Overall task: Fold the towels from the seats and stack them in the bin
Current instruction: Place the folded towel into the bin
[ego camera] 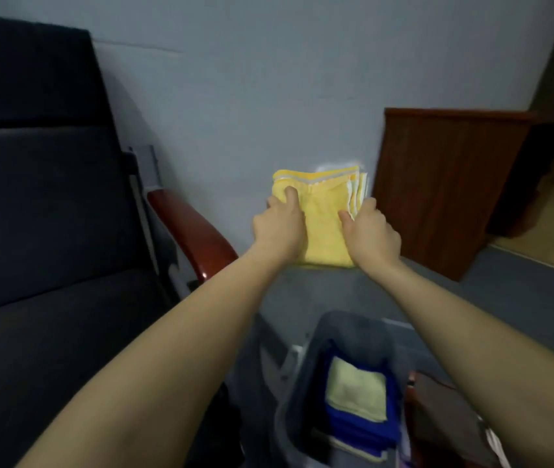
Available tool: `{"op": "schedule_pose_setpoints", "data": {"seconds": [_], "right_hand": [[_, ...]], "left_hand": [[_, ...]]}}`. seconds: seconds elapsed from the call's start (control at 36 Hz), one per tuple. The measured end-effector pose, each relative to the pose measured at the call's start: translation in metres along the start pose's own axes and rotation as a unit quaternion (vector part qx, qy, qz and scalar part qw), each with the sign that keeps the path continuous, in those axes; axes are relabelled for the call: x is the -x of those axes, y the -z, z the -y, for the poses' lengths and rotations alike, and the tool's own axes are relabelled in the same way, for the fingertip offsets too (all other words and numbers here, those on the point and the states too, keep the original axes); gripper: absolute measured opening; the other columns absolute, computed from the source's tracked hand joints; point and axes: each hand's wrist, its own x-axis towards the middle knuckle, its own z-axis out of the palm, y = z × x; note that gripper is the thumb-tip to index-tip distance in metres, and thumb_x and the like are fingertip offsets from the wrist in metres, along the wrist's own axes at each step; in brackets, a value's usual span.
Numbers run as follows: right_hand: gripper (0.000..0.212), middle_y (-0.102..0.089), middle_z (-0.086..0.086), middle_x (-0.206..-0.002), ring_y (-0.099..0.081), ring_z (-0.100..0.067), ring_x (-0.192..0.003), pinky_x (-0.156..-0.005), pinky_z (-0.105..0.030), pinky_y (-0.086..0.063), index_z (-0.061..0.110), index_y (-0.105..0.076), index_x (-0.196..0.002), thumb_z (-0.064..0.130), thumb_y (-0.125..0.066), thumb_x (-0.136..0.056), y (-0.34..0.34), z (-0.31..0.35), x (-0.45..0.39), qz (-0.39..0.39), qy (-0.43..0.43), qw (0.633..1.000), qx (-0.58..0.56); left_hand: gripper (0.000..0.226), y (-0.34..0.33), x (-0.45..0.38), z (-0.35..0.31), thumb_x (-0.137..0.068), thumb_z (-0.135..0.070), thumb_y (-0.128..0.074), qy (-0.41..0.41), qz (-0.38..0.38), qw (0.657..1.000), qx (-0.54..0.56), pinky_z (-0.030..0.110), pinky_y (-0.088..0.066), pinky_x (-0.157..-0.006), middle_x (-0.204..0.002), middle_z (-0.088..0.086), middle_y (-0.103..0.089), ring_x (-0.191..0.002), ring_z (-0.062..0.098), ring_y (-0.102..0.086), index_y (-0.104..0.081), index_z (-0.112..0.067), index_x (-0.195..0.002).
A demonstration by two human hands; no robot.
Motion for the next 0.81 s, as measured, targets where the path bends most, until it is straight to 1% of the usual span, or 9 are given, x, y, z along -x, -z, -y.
{"op": "schedule_pose_setpoints", "data": {"seconds": [0.14,0.31,0.44,0.56,0.61,0.67,0.72,0.75,0.81], "right_hand": [[0.042,-0.060,-0.018,-0.115,-0.059,-0.036,-0.100,-0.067,-0.037,-0.037,0.003,-0.042,-0.117,0.041,-0.040,-0.100,-0.024,-0.093,0.022,0.034,-0.077,0.996,0.016],[0.043,-0.058,-0.019,-0.118,-0.057,-0.038,-0.106,-0.076,-0.040,-0.042,0.003,-0.041,-0.117,0.041,-0.042,-0.099,-0.068,-0.166,0.054,0.091,-0.163,0.982,0.019],[0.035,-0.055,-0.021,-0.119,-0.055,-0.039,-0.106,-0.076,-0.038,-0.039,0.000,-0.040,-0.119,0.029,-0.041,-0.100,-0.114,-0.209,0.094,0.192,-0.201,0.960,-0.020],[0.029,-0.054,-0.027,-0.116,-0.053,-0.041,-0.107,-0.078,-0.038,-0.038,-0.004,-0.041,-0.114,0.014,-0.049,-0.093,-0.151,-0.235,0.113,0.199,-0.236,0.949,-0.065],[0.023,-0.051,-0.030,-0.113,-0.050,-0.042,-0.104,-0.076,-0.036,-0.034,-0.002,-0.041,-0.105,0.004,-0.054,-0.087,-0.164,-0.247,0.121,0.193,-0.243,0.945,-0.103],[0.024,-0.048,-0.029,-0.107,-0.049,-0.041,-0.099,-0.077,-0.033,-0.031,-0.001,-0.040,-0.099,-0.003,-0.054,-0.080,-0.176,-0.257,0.131,0.172,-0.240,0.943,-0.156],[0.033,-0.042,-0.020,-0.104,-0.044,-0.029,-0.093,-0.079,-0.025,-0.029,-0.003,-0.042,-0.102,0.004,-0.048,-0.071,-0.188,-0.261,0.144,0.156,-0.222,0.940,-0.206],[0.037,-0.040,-0.016,-0.104,-0.041,-0.024,-0.092,-0.079,-0.021,-0.028,0.002,-0.041,-0.103,0.005,-0.046,-0.067,-0.192,-0.262,0.149,0.158,-0.213,0.938,-0.224],[0.040,-0.037,-0.012,-0.106,-0.039,-0.021,-0.091,-0.078,-0.019,-0.027,0.011,-0.039,-0.104,-0.008,-0.047,-0.069,-0.200,-0.264,0.157,0.175,-0.207,0.932,-0.238]], "left_hand": [[0.047,-0.081,0.015,-0.059,-0.101,-0.023,-0.032,-0.043,0.081,0.996,0.009,0.037,-0.035,-0.068,-0.126,0.019,-0.044,-0.099,0.036,-0.058,-0.016,-0.011,-0.144],[0.049,-0.167,0.046,-0.086,-0.101,-0.024,-0.032,-0.065,0.153,0.986,0.001,0.035,-0.036,-0.064,-0.126,0.019,-0.042,-0.093,0.033,-0.058,-0.014,-0.013,-0.146],[0.049,-0.231,0.088,-0.079,-0.100,-0.016,-0.031,-0.048,0.243,0.969,-0.006,0.037,-0.037,-0.067,-0.131,0.021,-0.038,-0.100,0.037,-0.056,-0.014,-0.013,-0.146],[0.052,-0.267,0.104,-0.077,-0.097,-0.012,-0.033,-0.058,0.264,0.963,-0.009,0.037,-0.038,-0.065,-0.127,0.019,-0.038,-0.094,0.037,-0.058,-0.013,-0.015,-0.146],[0.052,-0.281,0.109,-0.077,-0.097,-0.012,-0.033,-0.067,0.272,0.960,-0.017,0.038,-0.038,-0.068,-0.126,0.019,-0.037,-0.096,0.037,-0.057,-0.014,-0.015,-0.145],[0.051,-0.296,0.114,-0.077,-0.097,-0.012,-0.034,-0.071,0.283,0.956,-0.036,0.040,-0.041,-0.075,-0.127,0.020,-0.038,-0.099,0.036,-0.056,-0.016,-0.014,-0.145],[0.052,-0.312,0.119,-0.076,-0.097,-0.010,-0.033,-0.075,0.292,0.951,-0.065,0.040,-0.042,-0.083,-0.129,0.021,-0.039,-0.103,0.036,-0.055,-0.016,-0.013,-0.146],[0.052,-0.320,0.121,-0.075,-0.097,-0.010,-0.032,-0.075,0.302,0.947,-0.073,0.041,-0.041,-0.087,-0.130,0.022,-0.038,-0.106,0.037,-0.053,-0.015,-0.014,-0.147],[0.054,-0.333,0.126,-0.073,-0.098,-0.010,-0.031,-0.074,0.337,0.936,-0.072,0.042,-0.037,-0.096,-0.136,0.025,-0.032,-0.114,0.038,-0.047,-0.012,-0.016,-0.148]]}}
